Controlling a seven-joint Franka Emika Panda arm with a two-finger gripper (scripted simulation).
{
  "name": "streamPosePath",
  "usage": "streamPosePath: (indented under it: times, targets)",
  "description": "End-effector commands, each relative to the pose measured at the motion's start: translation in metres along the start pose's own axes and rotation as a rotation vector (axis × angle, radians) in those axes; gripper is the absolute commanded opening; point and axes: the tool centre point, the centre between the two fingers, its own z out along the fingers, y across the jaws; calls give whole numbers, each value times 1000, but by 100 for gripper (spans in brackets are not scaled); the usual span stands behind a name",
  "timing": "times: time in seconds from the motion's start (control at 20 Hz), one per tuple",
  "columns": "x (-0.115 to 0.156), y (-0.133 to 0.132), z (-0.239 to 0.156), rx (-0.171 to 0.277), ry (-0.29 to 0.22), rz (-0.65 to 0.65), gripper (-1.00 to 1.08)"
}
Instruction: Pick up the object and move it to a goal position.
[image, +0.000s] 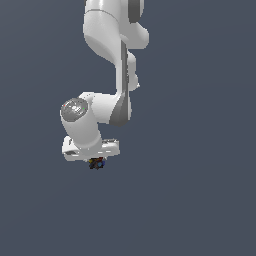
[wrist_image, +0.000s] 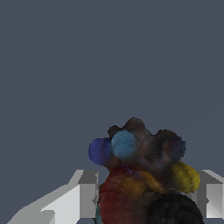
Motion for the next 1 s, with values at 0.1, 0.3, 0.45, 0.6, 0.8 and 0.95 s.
streamPosePath:
  times: [0.1, 0.3, 0.45, 0.6, 0.8, 0.95]
  targets:
    - [-8, 14, -48, -1, 2, 0, -100]
    - [-16, 28, -93, 0, 1, 0, -100]
    - [-21, 38, -126, 0, 0, 0, -100]
    - [-27, 48, -160, 0, 0, 0, -100]
    - [-33, 61, -202, 1, -1, 0, -100]
    - [-37, 70, -230, 1, -2, 0, -100]
